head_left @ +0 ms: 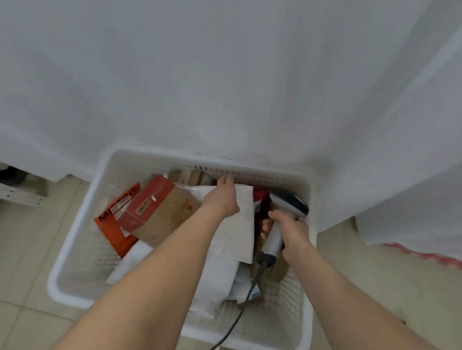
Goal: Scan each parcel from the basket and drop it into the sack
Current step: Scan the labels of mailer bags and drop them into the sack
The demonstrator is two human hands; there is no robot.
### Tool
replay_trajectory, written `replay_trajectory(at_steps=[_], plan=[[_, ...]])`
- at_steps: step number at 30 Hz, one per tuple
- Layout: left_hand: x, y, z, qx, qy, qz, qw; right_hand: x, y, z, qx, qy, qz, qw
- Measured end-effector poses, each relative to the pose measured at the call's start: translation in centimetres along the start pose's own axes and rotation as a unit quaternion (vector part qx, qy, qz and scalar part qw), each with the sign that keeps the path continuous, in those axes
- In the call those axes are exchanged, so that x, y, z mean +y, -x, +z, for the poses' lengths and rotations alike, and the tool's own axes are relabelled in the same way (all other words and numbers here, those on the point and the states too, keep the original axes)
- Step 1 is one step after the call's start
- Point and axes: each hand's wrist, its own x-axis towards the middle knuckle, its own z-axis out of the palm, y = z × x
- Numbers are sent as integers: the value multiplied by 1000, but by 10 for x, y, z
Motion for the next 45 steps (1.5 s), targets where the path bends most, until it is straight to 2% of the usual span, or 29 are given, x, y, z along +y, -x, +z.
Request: replay_trajectory(at_steps=[5, 7, 9, 16, 22, 25, 34, 39, 43, 45], plan=[[-1, -46, 22, -2, -56, 8, 998, 9, -34, 1, -33, -8, 0, 999], [-5, -49, 29, 40, -59, 18, 997, 11, -35, 0, -38, -13, 0, 999], [-2, -42, 28, 79, -30, 30, 996, 10, -31, -2, -35, -21, 3, 999], [13, 16, -43, 122, 48, 53, 990, -12, 32, -12, 21, -54, 2, 998], [25, 105, -120, 117, 186, 36, 975, -53, 129, -13, 38, -88, -13, 995], [29, 160, -155, 99, 214, 39, 971, -75, 185, -11, 29, -94, -24, 995], [31, 334, -243, 74, 386, 47, 918, -108, 336, -6, -55, -119, -11, 991], [23, 409, -260, 54, 373, 53, 925, -108, 392, -6, -86, -66, -52, 993], [16, 464, -258, 51, 372, 53, 925, -103, 436, -16, -110, -79, -100, 986], [17, 490, -253, 87, 363, 33, 927, -100, 464, -30, -122, -83, -129, 981]])
